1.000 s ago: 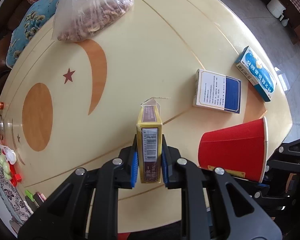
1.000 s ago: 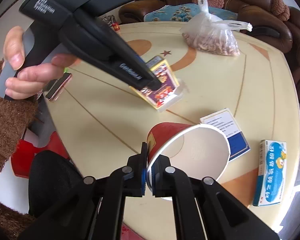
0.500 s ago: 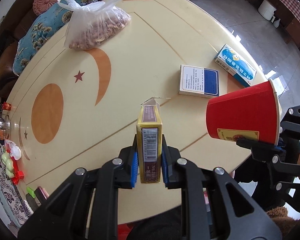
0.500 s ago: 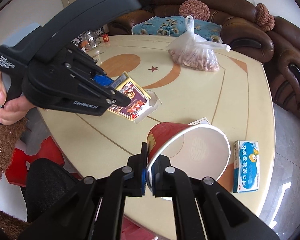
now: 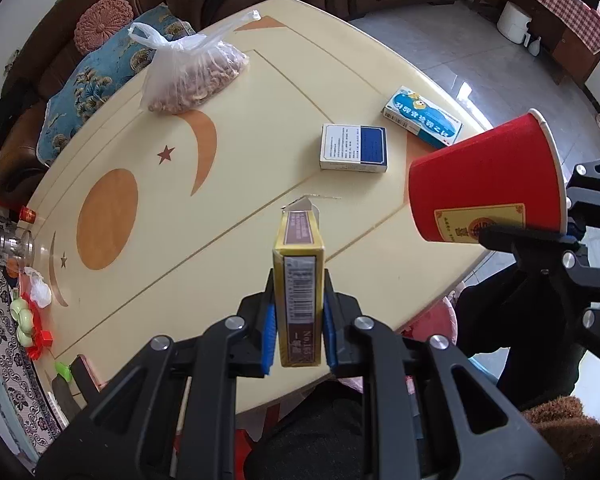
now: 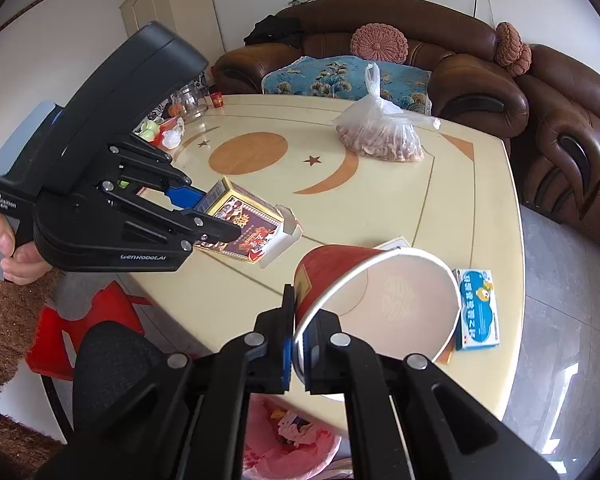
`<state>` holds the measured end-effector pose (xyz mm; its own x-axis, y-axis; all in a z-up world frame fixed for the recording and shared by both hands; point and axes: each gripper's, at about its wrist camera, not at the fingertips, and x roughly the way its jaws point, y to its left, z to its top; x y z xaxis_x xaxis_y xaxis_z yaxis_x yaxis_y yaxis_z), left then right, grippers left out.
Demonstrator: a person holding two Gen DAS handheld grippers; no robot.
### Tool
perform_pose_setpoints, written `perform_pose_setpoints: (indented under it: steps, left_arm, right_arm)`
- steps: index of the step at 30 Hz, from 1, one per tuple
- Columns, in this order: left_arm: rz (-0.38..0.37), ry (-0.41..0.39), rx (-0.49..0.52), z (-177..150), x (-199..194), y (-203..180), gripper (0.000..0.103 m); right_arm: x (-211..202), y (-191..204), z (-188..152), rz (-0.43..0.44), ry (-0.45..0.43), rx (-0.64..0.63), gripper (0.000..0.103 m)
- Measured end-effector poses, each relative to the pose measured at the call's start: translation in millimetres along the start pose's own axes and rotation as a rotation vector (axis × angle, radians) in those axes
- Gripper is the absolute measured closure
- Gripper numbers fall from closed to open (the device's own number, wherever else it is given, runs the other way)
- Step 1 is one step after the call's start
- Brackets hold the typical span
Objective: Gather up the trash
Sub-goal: 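Carry the snack box with the left tool while the right tool carries the red cup to the bin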
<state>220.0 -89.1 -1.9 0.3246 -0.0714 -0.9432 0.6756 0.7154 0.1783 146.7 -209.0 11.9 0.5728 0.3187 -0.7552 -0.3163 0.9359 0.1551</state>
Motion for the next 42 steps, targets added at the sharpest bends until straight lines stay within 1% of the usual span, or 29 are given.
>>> perform_pose_setpoints:
  steps: [7, 12, 16, 23, 27, 30, 32, 34, 37, 39, 42]
  left_arm:
    - [-0.021, -0.018, 0.012, -33.2, -11.3, -20.1, 0.083]
    - [-0.050, -0.013, 0.022, -55.8, -4.1, -35.7, 0.083]
    - [-0.092, -0.003, 0.021, -74.3, 8.9, -46.9, 0.083]
    - [-0.165, 0.034, 0.023, -103.6, 37.9, -63.7, 0.083]
    - [-0.195, 0.058, 0.014, -116.2, 54.1, -71.9, 0.083]
    - [-0.191, 0.072, 0.021, -123.5, 67.4, -79.3, 0.083]
    - [-0.213, 0.088, 0.016, -127.6, 77.3, -82.7, 0.083]
    - [-0.205, 0.095, 0.012, -131.7, 86.9, -85.6, 0.083]
    - [-0.220, 0.130, 0.000, -137.5, 107.3, -88.4, 0.083]
    - [-0.217, 0.149, 0.001, -141.8, 121.0, -91.5, 0.083]
    - [-0.243, 0.167, -0.003, -149.4, 140.3, -95.2, 0.083]
  right_arm:
    - [-22.3, 14.1, -18.1, -0.011, -0.006, 0.013, 0.099]
    - [-30.9, 24.3, -34.3, -0.011, 0.001, 0.017, 0.099]
    - [-29.6, 32.7, -55.5, -0.002, 0.021, 0.027, 0.099]
    - [-12.2, 45.5, -97.7, 0.034, 0.076, 0.067, 0.099]
    - [-3.5, 47.3, -118.4, 0.028, 0.099, 0.088, 0.099]
    - [3.6, 47.6, -133.1, 0.029, 0.119, 0.103, 0.099]
    - [9.6, 47.9, -142.1, 0.021, 0.128, 0.108, 0.099]
    - [14.8, 49.0, -149.6, 0.014, 0.137, 0.110, 0.099]
    - [26.2, 49.8, -162.5, 0.011, 0.154, 0.123, 0.099]
    - [34.1, 50.1, -170.3, -0.001, 0.163, 0.130, 0.099]
    - [48.4, 48.9, -183.9, -0.006, 0.181, 0.153, 0.099]
